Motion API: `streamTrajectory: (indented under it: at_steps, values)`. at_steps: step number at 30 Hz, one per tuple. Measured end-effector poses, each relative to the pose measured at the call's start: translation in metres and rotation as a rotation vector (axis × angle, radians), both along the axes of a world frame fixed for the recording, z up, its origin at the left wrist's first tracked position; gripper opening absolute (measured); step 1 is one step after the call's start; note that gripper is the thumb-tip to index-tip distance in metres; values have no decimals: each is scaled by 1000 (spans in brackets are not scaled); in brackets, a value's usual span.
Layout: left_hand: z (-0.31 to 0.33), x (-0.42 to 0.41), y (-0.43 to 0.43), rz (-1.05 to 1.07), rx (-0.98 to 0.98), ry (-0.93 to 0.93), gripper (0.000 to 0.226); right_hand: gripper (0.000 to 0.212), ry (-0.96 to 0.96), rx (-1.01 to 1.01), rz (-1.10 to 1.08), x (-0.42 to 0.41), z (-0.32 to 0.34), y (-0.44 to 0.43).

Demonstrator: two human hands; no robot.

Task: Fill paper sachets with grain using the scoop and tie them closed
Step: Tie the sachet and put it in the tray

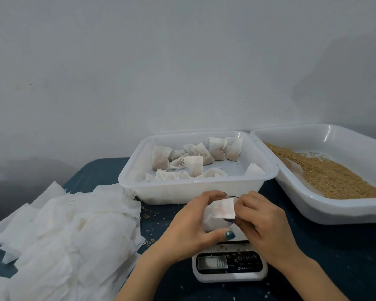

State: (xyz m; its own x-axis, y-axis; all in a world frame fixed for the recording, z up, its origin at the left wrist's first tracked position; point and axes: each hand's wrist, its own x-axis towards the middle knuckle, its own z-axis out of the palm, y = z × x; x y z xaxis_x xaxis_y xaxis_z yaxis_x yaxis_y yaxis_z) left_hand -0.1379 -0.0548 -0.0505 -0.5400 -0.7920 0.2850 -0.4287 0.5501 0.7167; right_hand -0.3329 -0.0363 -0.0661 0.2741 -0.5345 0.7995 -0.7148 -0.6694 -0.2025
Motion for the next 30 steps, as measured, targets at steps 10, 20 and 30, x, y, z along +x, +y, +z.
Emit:
streamTrajectory:
  at_steps: [10, 20, 30]
  values:
    - [0, 7, -6, 3, -69, -63, 39, 33, -71, 15, 68, 4, 2, 3]
    - [-4, 15, -14, 116, -140, -17, 25, 39, -358, -22, 55, 2, 10, 10]
    - [-15, 17, -19, 152, -167, -12, 18, 16, -242, 76, -675, -52, 43, 2]
